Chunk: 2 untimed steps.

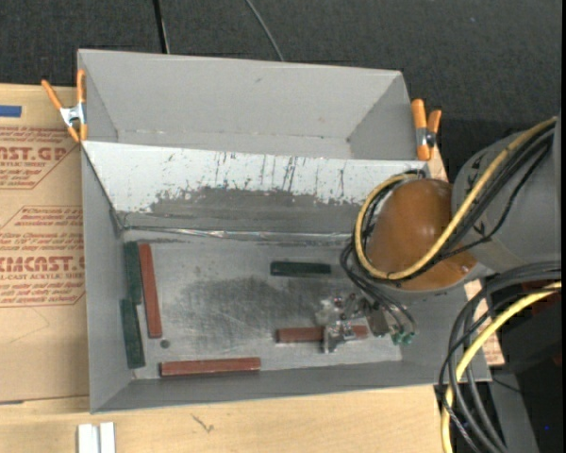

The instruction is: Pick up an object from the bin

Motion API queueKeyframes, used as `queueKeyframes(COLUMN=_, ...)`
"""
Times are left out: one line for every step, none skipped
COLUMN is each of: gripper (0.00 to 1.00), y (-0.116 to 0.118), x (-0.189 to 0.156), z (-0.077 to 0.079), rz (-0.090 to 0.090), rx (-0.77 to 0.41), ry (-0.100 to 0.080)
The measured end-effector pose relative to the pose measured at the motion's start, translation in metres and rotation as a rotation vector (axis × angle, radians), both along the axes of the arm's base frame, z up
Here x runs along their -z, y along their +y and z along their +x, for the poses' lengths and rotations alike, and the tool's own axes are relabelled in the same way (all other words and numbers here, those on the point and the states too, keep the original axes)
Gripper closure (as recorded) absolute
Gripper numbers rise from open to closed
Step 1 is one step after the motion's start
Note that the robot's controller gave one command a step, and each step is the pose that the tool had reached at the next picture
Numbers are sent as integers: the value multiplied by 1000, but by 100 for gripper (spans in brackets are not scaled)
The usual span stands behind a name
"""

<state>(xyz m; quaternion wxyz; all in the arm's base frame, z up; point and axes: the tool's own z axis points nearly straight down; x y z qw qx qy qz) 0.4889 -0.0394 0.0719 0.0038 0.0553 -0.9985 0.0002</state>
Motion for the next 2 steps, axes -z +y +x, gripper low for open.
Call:
queueKeyframes(gripper=100, y=0, x=0, z=0, rz=0, rx=0, ry=0)
queueKeyframes(gripper=100, y=8, x=-136, z=3, rz=2, rx=-73, ry=-9)
